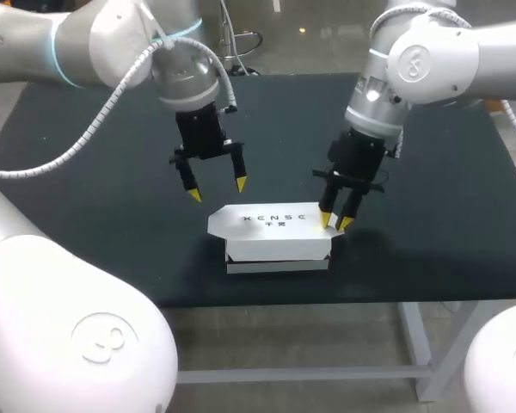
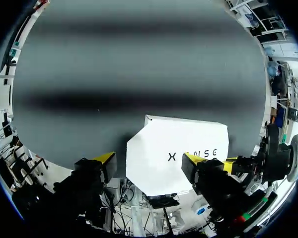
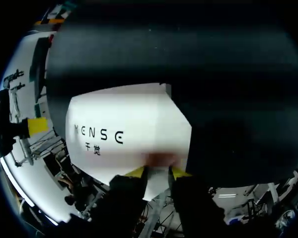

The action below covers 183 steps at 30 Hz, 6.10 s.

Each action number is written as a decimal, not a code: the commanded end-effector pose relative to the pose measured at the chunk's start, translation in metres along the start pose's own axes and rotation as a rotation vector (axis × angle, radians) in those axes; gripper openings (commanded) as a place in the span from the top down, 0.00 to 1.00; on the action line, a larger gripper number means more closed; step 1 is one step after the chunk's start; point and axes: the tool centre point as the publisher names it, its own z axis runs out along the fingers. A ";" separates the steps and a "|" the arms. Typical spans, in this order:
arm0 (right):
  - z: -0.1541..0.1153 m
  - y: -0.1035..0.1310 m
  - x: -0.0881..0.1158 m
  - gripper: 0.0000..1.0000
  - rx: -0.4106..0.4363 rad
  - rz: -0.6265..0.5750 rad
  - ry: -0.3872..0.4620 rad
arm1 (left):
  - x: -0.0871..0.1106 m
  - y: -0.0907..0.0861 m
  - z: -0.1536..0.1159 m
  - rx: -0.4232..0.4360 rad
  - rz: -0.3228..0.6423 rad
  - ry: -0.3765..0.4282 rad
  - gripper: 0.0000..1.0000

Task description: Assemble the packaging by folding the flat box into shape, placing the metal phone stand inside, and closing the box properly

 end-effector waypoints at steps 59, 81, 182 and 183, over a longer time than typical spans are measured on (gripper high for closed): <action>0.009 0.001 0.002 0.66 0.006 0.007 0.022 | -0.005 0.038 0.054 0.047 -0.020 -0.048 0.43; 0.019 0.005 -0.004 0.64 -0.111 -0.046 0.040 | -0.002 0.041 0.067 0.115 0.014 -0.033 0.43; 0.027 0.017 -0.002 0.60 -0.277 -0.025 0.261 | 0.000 0.045 0.084 0.216 0.176 0.214 0.50; 0.027 0.017 -0.002 0.60 -0.277 -0.025 0.261 | 0.000 0.045 0.084 0.216 0.176 0.214 0.40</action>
